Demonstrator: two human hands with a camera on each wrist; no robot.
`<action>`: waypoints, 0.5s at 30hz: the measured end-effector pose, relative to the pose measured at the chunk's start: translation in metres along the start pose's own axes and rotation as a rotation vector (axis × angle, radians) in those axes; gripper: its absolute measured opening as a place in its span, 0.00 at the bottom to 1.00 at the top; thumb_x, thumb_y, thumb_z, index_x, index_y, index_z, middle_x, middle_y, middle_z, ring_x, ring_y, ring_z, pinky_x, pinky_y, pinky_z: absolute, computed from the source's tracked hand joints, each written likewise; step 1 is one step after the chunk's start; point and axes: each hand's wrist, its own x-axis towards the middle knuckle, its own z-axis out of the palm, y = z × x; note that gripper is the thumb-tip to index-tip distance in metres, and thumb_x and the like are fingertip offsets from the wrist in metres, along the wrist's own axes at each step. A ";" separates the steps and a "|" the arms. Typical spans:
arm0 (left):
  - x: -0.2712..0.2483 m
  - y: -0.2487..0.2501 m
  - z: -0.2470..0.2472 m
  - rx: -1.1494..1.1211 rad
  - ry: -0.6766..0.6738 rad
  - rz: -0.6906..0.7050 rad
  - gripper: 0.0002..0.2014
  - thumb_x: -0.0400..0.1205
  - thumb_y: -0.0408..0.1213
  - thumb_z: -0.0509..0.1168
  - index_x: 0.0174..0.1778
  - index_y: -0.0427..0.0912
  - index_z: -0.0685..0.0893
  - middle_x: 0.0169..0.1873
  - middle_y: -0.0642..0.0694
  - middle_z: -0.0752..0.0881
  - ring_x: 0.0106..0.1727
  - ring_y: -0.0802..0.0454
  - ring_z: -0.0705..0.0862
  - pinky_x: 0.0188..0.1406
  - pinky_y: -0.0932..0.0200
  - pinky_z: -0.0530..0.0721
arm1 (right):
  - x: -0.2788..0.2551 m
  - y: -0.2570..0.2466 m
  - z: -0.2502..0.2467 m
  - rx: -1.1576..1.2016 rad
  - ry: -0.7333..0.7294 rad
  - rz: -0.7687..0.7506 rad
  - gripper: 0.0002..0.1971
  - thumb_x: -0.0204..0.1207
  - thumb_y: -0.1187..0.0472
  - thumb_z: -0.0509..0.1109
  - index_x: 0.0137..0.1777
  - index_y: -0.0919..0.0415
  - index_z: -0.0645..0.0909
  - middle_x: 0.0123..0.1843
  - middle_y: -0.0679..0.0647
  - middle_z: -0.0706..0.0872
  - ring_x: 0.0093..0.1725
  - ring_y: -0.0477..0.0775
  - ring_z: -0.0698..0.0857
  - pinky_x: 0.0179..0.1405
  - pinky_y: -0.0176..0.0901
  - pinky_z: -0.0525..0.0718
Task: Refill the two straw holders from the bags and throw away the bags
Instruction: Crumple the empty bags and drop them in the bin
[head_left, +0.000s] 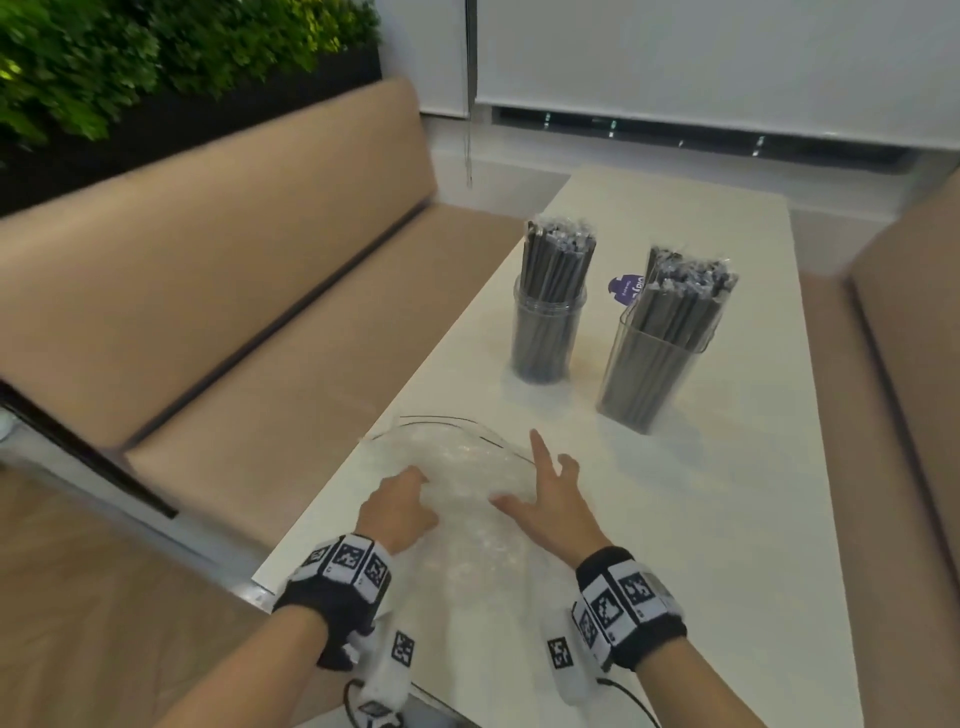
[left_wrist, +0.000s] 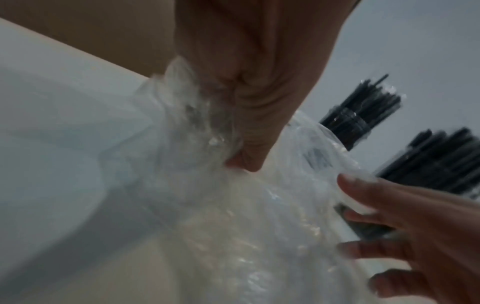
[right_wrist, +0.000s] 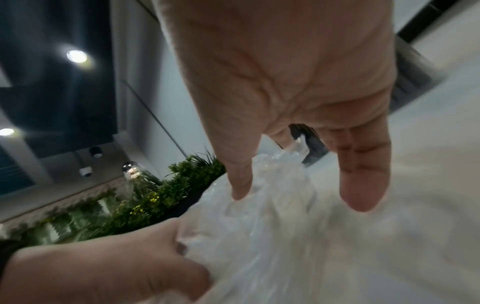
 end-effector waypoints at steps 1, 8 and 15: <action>-0.002 -0.002 -0.007 -0.118 0.001 0.047 0.17 0.73 0.35 0.72 0.58 0.45 0.84 0.54 0.42 0.86 0.57 0.42 0.85 0.54 0.54 0.81 | -0.003 -0.006 -0.003 0.003 0.019 -0.051 0.50 0.74 0.44 0.74 0.84 0.35 0.40 0.86 0.60 0.42 0.81 0.71 0.64 0.76 0.60 0.69; -0.019 0.003 -0.090 -1.198 -0.171 0.187 0.18 0.59 0.38 0.71 0.43 0.38 0.90 0.43 0.37 0.91 0.44 0.43 0.89 0.40 0.51 0.89 | -0.018 -0.078 -0.005 0.676 -0.292 -0.279 0.34 0.75 0.44 0.73 0.78 0.29 0.62 0.83 0.45 0.68 0.80 0.59 0.72 0.72 0.67 0.76; 0.023 -0.080 -0.186 -0.494 0.231 0.575 0.47 0.63 0.47 0.75 0.74 0.74 0.56 0.70 0.59 0.59 0.75 0.68 0.60 0.74 0.58 0.63 | 0.053 -0.164 0.069 0.863 0.091 -0.147 0.15 0.76 0.67 0.69 0.51 0.84 0.78 0.42 0.65 0.83 0.44 0.61 0.83 0.43 0.54 0.80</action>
